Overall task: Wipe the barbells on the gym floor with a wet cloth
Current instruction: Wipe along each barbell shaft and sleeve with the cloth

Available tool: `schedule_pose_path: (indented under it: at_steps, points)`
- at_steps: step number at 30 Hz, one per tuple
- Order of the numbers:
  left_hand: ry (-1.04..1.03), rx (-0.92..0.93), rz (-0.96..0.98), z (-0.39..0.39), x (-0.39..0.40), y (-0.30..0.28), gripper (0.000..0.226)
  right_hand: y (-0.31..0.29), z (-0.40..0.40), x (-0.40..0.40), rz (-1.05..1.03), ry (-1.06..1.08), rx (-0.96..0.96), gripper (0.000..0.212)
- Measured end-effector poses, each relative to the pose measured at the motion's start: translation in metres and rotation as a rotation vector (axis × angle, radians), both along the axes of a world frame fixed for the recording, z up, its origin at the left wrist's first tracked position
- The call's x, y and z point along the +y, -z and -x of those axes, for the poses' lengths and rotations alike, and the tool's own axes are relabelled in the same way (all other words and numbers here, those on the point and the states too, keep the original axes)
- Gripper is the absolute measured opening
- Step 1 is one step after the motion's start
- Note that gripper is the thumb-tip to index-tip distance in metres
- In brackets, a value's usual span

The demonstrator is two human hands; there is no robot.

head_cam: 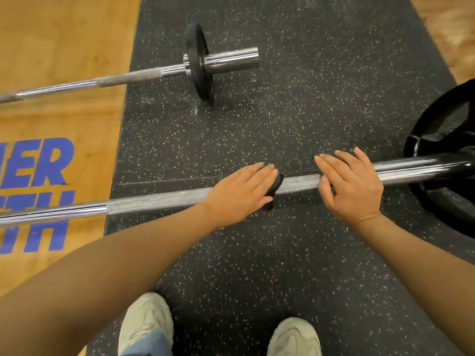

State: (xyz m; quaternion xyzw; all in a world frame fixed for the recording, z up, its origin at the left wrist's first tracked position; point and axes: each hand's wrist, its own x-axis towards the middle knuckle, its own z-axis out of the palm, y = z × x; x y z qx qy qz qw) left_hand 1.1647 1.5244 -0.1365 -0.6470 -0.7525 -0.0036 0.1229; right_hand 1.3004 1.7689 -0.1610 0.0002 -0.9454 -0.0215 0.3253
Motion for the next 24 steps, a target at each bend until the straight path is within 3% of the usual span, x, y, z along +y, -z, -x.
schedule_pose_path:
  at_steps: [3, 7, 11, 16, 20, 24]
  points:
    - [-0.085, 0.034, 0.016, 0.001, -0.025, 0.004, 0.058, 0.000, 0.000, -0.002, 0.013, 0.019, 0.018, 0.035]
    - [-0.295, -0.046, 0.007, -0.023, 0.008, 0.007, 0.065, -0.001, 0.003, -0.004, 0.028, 0.046, 0.041, 0.033]
    - [-0.226, -0.027, -0.052, -0.016, 0.018, 0.009, 0.061, -0.001, 0.004, -0.004, 0.023, 0.043, 0.035, 0.032]
    - [0.015, 0.104, -0.028, 0.006, -0.024, 0.010, 0.055, -0.003, 0.003, -0.002, 0.023, 0.016, 0.038, 0.032]
    - [-0.058, 0.136, -0.062, 0.005, -0.039, 0.013, 0.052, -0.001, 0.001, -0.003, 0.014, 0.023, 0.043, 0.032]
    - [-0.143, 0.088, -0.079, -0.024, 0.014, 0.017, 0.053, -0.003, 0.002, -0.003, 0.020, 0.036, 0.032, 0.032]
